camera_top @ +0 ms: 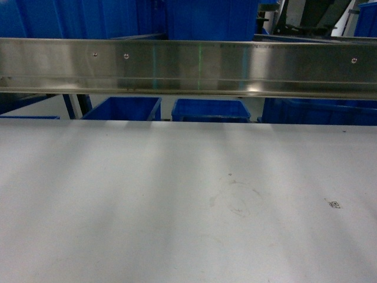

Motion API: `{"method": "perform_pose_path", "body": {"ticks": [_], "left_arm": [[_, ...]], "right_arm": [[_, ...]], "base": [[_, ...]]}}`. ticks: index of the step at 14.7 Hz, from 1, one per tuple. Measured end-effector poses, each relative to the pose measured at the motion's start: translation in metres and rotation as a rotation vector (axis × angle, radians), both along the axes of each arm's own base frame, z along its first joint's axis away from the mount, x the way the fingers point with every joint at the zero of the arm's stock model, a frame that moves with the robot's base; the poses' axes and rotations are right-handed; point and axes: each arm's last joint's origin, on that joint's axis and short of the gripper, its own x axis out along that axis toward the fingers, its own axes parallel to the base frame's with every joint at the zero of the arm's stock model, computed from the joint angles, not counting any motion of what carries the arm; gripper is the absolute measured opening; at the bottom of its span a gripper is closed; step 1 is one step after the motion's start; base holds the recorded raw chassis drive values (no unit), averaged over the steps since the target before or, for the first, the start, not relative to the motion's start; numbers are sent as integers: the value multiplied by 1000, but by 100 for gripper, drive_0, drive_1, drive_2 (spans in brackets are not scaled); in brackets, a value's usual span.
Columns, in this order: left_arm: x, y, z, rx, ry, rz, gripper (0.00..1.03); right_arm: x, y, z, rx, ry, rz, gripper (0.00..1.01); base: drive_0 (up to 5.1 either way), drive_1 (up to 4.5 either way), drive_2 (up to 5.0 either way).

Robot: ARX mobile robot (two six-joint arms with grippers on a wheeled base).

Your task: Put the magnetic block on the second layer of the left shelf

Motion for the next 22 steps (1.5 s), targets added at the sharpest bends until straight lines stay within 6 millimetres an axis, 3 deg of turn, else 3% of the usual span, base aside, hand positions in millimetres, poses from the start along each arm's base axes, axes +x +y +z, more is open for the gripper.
{"method": "perform_pose_path", "body": {"ticks": [15, 16, 17, 18, 20, 22], "left_arm": [[0, 0, 0, 0, 0, 0, 98], [0, 0, 0, 0, 0, 0, 98], [0, 0, 0, 0, 0, 0, 98], [0, 0, 0, 0, 0, 0, 98], [0, 0, 0, 0, 0, 0, 98], [0, 0, 0, 0, 0, 0, 98]], "right_arm": [[0, 0, -1, 3, 10, 4, 98], [19, -21, -6, 73, 137, -24, 98], [31, -29, -4, 95, 158, -34, 98], [59, -32, 6, 101, 165, 43, 98], [98, -34, 11, 92, 180, 106, 98], [153, -38, -21, 85, 339, 126, 98]], "base": [[0, 0, 0], [0, 0, 0], [0, 0, 0], [0, 0, 0], [0, 0, 0], [0, 0, 0]]}}
